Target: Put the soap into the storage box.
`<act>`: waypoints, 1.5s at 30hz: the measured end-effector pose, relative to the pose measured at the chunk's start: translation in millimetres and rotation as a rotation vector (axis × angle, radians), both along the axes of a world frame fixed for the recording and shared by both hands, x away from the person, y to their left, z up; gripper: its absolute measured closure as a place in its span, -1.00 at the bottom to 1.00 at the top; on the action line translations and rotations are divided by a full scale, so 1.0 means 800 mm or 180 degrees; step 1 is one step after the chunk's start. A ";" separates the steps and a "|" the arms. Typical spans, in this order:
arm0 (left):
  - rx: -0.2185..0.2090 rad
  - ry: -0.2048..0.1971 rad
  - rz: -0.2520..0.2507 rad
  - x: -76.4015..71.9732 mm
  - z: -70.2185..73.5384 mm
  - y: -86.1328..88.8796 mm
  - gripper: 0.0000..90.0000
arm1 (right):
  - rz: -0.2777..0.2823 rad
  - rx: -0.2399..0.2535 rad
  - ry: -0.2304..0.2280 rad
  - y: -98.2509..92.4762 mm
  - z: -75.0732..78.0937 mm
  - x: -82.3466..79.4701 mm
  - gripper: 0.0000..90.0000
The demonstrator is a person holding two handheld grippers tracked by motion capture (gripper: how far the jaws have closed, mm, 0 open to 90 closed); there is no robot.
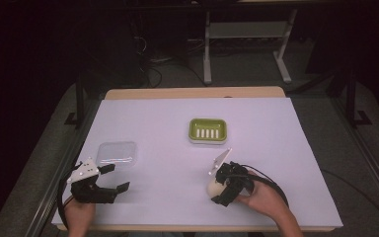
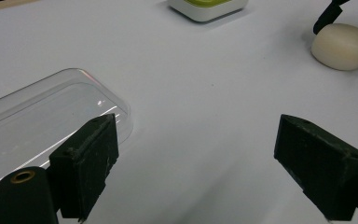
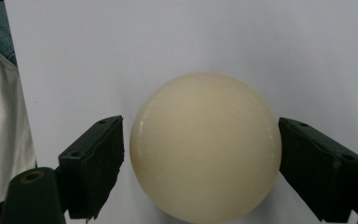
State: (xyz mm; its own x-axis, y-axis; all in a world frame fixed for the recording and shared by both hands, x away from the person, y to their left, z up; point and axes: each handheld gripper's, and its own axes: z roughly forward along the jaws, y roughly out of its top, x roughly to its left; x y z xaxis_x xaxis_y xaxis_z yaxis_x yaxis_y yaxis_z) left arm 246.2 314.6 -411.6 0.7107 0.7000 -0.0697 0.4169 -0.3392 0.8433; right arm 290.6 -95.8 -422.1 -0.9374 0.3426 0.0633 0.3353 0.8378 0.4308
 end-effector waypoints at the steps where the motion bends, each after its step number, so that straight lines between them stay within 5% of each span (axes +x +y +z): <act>1: -0.0003 0.0000 0.0001 0.000 0.000 0.000 -0.71 | 0.0003 -0.0010 -0.0003 0.001 -0.001 0.000 -0.61; 18: -0.0014 0.0001 0.0002 0.001 0.000 0.001 -0.71 | 0.0038 -0.0059 -0.0002 0.004 0.000 0.000 -0.51; 45: -0.0057 0.0017 0.0012 0.003 -0.001 0.005 -0.71 | -0.0090 0.0116 -0.0037 -0.006 0.056 0.050 -0.51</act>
